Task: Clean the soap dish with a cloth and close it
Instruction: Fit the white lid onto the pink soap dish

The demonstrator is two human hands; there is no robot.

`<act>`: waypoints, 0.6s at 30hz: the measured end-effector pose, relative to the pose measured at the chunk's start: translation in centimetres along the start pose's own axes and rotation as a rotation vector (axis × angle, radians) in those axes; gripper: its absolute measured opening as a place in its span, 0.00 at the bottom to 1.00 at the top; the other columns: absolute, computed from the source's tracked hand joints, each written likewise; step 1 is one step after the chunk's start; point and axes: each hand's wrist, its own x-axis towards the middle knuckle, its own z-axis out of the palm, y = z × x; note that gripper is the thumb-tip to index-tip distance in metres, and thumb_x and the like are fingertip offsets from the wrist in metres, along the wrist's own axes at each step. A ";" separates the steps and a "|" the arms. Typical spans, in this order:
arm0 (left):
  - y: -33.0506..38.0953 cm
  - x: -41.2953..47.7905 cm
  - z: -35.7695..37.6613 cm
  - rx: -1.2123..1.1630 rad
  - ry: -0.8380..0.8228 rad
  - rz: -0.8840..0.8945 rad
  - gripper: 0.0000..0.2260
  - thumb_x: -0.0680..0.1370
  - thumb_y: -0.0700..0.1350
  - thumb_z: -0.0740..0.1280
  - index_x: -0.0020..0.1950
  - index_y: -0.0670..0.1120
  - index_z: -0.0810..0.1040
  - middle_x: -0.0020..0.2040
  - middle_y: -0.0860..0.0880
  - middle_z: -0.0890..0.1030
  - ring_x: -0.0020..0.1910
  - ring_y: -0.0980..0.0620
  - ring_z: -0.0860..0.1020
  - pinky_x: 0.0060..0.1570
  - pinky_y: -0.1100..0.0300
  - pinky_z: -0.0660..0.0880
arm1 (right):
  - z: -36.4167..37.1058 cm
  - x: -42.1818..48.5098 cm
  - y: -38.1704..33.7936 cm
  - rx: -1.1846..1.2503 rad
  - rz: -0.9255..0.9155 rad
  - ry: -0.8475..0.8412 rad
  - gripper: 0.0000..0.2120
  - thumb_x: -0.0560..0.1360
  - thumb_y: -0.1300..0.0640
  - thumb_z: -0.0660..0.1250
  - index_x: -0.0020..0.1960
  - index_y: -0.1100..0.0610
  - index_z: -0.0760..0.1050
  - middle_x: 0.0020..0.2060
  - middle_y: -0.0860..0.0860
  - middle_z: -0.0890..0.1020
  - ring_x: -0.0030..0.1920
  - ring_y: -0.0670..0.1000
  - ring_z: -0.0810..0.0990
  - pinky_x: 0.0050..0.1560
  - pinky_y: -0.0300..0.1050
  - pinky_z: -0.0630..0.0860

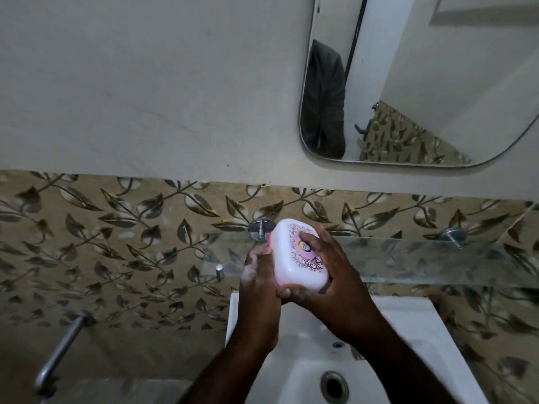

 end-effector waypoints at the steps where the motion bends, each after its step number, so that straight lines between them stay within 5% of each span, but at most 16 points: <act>1: -0.1 0.2 -0.3 0.116 0.011 0.064 0.10 0.82 0.45 0.59 0.57 0.44 0.77 0.42 0.43 0.84 0.35 0.53 0.83 0.29 0.60 0.78 | -0.2 0.2 0.3 -0.018 0.003 0.003 0.42 0.57 0.33 0.76 0.68 0.41 0.68 0.72 0.39 0.63 0.68 0.29 0.60 0.65 0.27 0.62; 3: -0.4 0.6 -0.9 0.312 -0.019 0.172 0.08 0.82 0.45 0.61 0.59 0.45 0.75 0.35 0.43 0.83 0.28 0.49 0.82 0.26 0.57 0.77 | -0.4 0.7 1.2 -0.101 -0.013 0.036 0.36 0.64 0.39 0.75 0.69 0.46 0.70 0.72 0.43 0.66 0.70 0.37 0.64 0.68 0.35 0.66; 7: -1.0 1.2 -1.6 0.686 -0.112 0.291 0.08 0.81 0.46 0.62 0.57 0.48 0.76 0.33 0.45 0.82 0.24 0.51 0.80 0.23 0.59 0.76 | 0.3 0.7 3.6 -0.364 -0.063 0.100 0.28 0.71 0.51 0.75 0.69 0.53 0.73 0.72 0.51 0.69 0.70 0.50 0.69 0.65 0.32 0.62; 13: -2.0 2.2 -2.0 0.868 -0.235 0.354 0.20 0.74 0.59 0.66 0.64 0.54 0.75 0.34 0.50 0.83 0.28 0.54 0.81 0.32 0.54 0.80 | 2.0 0.1 3.9 -0.453 -0.064 0.283 0.26 0.71 0.48 0.59 0.65 0.57 0.77 0.67 0.58 0.75 0.63 0.61 0.77 0.60 0.55 0.73; 18: -2.6 2.4 -2.1 0.882 -0.230 0.371 0.23 0.72 0.59 0.67 0.66 0.55 0.73 0.34 0.51 0.83 0.29 0.55 0.81 0.35 0.52 0.80 | 2.3 0.2 4.6 -0.446 -0.084 0.263 0.26 0.71 0.51 0.57 0.69 0.54 0.72 0.70 0.57 0.71 0.66 0.60 0.75 0.58 0.55 0.76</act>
